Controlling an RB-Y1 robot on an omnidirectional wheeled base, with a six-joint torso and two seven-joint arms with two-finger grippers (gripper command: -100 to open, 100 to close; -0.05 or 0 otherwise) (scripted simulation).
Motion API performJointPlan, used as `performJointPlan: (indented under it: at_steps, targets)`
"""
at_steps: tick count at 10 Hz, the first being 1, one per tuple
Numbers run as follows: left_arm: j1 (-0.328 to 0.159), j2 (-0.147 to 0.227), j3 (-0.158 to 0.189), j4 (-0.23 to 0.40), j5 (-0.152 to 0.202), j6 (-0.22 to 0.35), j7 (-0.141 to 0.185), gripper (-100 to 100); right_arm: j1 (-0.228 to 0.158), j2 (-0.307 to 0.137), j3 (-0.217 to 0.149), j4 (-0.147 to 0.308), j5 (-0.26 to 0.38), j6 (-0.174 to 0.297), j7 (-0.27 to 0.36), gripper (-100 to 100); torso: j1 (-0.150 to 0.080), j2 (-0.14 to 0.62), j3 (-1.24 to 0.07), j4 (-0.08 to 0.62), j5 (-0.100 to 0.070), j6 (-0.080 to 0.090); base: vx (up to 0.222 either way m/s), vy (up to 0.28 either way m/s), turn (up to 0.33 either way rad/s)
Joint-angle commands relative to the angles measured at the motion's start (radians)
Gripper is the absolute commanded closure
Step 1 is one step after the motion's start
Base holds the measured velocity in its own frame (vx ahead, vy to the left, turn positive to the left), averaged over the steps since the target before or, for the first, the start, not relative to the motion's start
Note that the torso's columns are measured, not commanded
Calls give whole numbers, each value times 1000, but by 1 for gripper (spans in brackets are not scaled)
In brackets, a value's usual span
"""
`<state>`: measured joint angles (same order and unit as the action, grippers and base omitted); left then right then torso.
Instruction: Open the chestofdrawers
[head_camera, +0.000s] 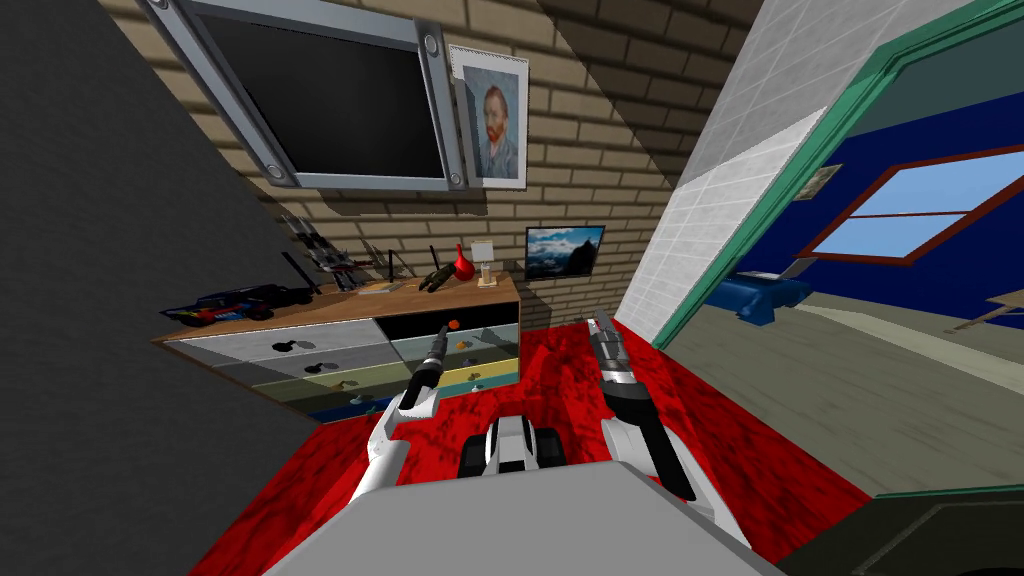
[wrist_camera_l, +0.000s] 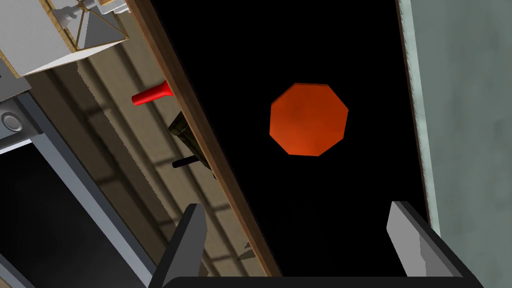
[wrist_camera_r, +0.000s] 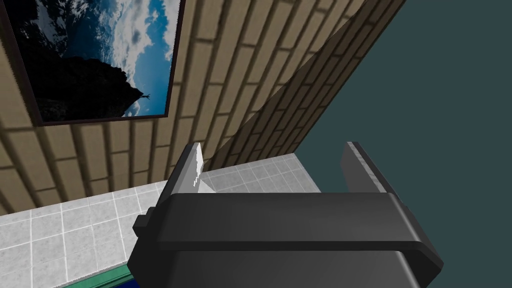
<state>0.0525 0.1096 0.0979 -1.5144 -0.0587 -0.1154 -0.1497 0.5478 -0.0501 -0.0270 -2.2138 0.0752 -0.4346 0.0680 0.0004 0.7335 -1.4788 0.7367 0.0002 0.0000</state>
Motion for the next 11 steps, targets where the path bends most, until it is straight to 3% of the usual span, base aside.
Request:
performJointPlan:
  at_steps: [1,2,3,4,11]
  targets:
    - [-15,2,4,12,4,20,5,-100,0,0,0,0,0,0,0,0,0,3,2,1,0,0,175,41,-19]
    - [-19,-25,5,22,5,25,7,-100,0,0,0,0,0,0,0,0,0,5,3,1,0,0,160,54,-11]
    - [-22,-12,6,25,5,18,6,-100,0,0,0,0,0,0,0,0,0,6,4,2,0,0,71,27,-4]
    - [-66,-7,34,77,7,12,2,-100,0,0,0,0,0,0,0,0,-1,10,6,3,0,0,-18,10,-131]
    - [-217,17,133,252,16,-8,-13,-100,-1,0,0,0,0,0,0,0,0,3,2,1,0,0,-56,-1,-94]
